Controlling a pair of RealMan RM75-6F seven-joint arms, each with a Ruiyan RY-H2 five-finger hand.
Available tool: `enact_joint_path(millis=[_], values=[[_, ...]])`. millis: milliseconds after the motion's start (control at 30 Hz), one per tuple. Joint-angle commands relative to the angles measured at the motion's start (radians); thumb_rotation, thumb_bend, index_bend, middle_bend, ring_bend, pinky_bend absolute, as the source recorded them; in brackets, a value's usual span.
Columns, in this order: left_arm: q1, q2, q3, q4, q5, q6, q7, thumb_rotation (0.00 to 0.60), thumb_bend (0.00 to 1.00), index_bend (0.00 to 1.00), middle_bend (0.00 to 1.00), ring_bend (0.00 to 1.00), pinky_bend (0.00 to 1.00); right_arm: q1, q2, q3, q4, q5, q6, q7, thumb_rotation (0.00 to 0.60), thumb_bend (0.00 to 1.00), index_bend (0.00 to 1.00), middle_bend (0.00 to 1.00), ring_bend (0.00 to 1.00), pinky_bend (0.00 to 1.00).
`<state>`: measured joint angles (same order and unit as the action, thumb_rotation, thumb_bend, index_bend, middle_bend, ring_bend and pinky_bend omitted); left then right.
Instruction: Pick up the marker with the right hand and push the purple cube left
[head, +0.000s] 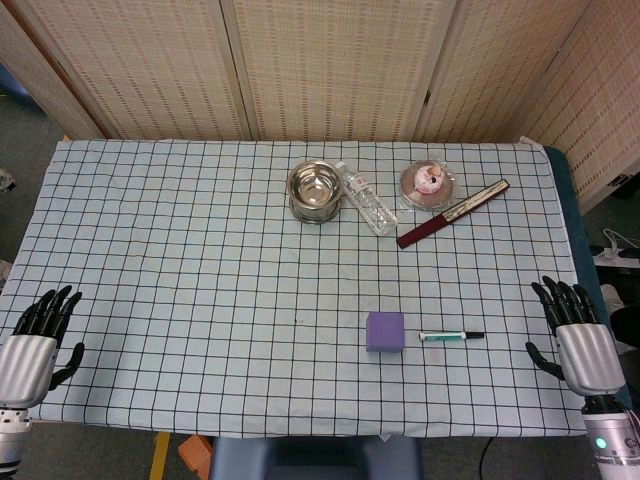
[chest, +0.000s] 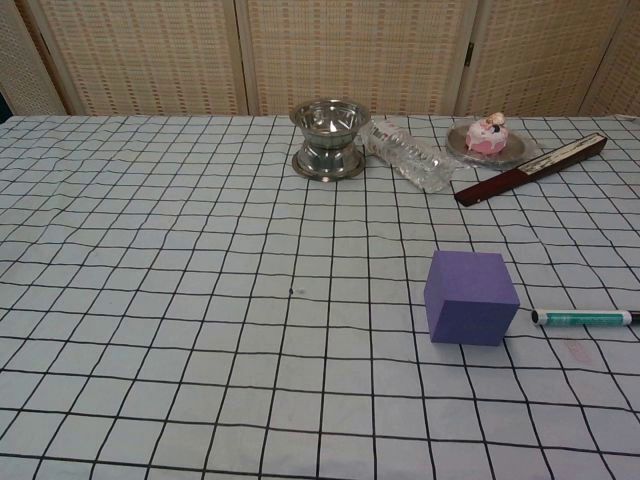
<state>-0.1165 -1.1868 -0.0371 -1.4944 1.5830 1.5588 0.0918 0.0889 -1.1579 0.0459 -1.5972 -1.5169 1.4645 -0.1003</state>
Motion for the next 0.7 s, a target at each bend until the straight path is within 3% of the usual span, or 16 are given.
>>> enact_joint_path(millis=[33, 200, 367, 533, 700], values=[[0.003, -0.011, 0.003, 0.005, -0.006, -0.022, -0.007, 0.600, 0.46, 0.00, 0.00, 0.00, 0.15, 0.004, -0.002, 0.000, -0.004, 0.007, -0.016, -0.008, 0.600, 0.19, 0.00, 0.00, 0.00, 0.00], [0.002, -0.005, 0.007, -0.004, -0.007, -0.030, -0.023, 0.600, 0.46, 0.00, 0.00, 0.00, 0.15, 0.016, -0.028, -0.006, -0.006, 0.019, -0.049, -0.041, 0.600, 0.19, 0.00, 0.00, 0.00, 0.00], [-0.010, 0.004, 0.005, -0.001, -0.019, -0.058, -0.060, 0.600, 0.46, 0.00, 0.00, 0.00, 0.15, 0.083, -0.059, -0.011, -0.035, 0.055, -0.189, -0.110, 0.600, 0.19, 0.00, 0.04, 0.00, 0.00], [-0.020, 0.012, 0.008, 0.000, -0.026, -0.085, -0.084, 0.600, 0.46, 0.00, 0.00, 0.00, 0.15, 0.163, -0.128, 0.011, -0.034, 0.117, -0.307, -0.242, 0.600, 0.19, 0.21, 0.25, 0.03, 0.01], [-0.023, 0.021, 0.010, -0.002, -0.025, -0.091, -0.111, 0.600, 0.46, 0.00, 0.00, 0.00, 0.15, 0.211, -0.228, 0.031, 0.011, 0.186, -0.358, -0.345, 0.600, 0.20, 0.37, 0.37, 0.11, 0.03]])
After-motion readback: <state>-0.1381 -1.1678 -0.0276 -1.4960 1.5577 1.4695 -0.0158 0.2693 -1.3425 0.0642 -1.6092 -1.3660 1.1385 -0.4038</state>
